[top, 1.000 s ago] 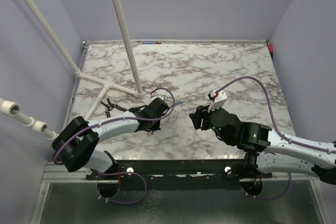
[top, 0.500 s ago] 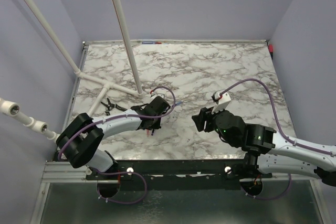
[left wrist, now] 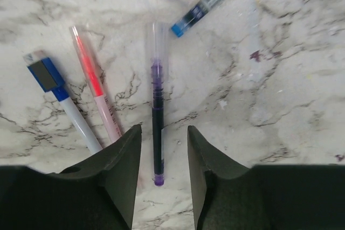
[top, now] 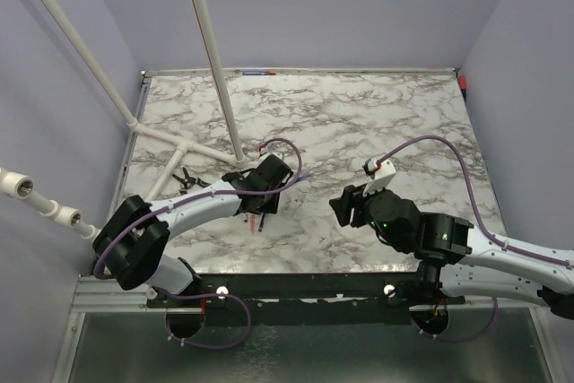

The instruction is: Insert the pens into the pen caps

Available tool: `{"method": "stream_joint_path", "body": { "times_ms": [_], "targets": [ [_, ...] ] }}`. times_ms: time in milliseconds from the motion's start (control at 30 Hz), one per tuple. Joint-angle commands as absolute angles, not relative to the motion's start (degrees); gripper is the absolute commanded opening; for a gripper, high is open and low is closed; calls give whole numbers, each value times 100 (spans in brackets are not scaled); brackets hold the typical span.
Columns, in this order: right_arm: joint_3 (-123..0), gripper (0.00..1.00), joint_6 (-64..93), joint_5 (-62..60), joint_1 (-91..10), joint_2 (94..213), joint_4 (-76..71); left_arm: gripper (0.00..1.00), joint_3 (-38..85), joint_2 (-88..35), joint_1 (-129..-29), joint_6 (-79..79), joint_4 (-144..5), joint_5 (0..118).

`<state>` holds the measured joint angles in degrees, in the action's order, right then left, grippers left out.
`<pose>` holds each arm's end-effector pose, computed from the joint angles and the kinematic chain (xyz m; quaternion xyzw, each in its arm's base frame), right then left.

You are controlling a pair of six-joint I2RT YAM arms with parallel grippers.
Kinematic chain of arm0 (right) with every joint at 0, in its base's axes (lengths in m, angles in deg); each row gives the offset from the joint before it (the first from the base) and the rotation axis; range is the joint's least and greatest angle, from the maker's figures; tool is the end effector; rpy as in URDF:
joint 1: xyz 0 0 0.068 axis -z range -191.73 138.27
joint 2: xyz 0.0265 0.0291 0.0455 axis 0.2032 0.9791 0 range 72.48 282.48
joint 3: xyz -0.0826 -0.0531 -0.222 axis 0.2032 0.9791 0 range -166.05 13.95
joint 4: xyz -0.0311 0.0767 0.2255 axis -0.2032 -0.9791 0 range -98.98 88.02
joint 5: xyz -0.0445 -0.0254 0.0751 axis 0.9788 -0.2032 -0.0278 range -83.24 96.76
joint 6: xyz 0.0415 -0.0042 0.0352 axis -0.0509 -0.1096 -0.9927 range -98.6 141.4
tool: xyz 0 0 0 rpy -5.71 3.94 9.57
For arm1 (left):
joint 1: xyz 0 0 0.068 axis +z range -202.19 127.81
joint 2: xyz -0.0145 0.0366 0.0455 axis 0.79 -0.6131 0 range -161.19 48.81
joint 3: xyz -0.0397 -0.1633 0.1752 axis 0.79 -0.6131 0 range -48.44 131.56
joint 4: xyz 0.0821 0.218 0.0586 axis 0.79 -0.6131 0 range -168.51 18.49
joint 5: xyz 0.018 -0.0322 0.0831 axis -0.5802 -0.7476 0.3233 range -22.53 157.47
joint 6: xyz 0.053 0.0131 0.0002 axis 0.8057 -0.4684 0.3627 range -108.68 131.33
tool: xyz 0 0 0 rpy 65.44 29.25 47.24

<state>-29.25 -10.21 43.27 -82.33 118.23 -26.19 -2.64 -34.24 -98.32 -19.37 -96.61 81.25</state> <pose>0.0785 0.1574 0.2837 -0.1151 0.8171 0.2200 0.5203 0.1836 -0.1784 0.1609 0.1011 0.9591 -0.0561 0.2583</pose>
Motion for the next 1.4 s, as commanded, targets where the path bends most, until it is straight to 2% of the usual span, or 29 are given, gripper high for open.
{"method": "stream_joint_path", "body": {
  "times_ms": [0, 300, 567, 700, 933, 1133, 1367],
  "targets": [
    [-3008, 59, -1086, 4290, -8265, 11837, -2868, 42, 549, -3028, -9807, -1414, -10158, 8386],
    [-3052, 60, -1040, 4192, -8265, 11495, -2998, 50, 1720, -3268, -9807, -445, -10502, 8080],
    [-2988, 60, -1050, 4187, -8266, 10993, -3143, 52, 2452, -4060, -9807, 452, -10423, 7800],
    [-2993, 60, -1121, 4264, -8265, 10845, -3261, 59, 2444, -4295, -9805, 800, -10091, 7963],
    [-2825, 61, -1138, 4216, -8265, 10632, -3098, 59, 2641, -4911, -9804, 1085, -9964, 7320],
    [-2767, 61, -1173, 4104, -8265, 10598, -3001, 59, 2624, -5376, -9805, 1105, -9807, 7284],
    [-2678, 61, -1211, 4018, -8265, 10512, -2946, 52, 2864, -5998, -9797, 1106, -9788, 7445]
  ]
}}
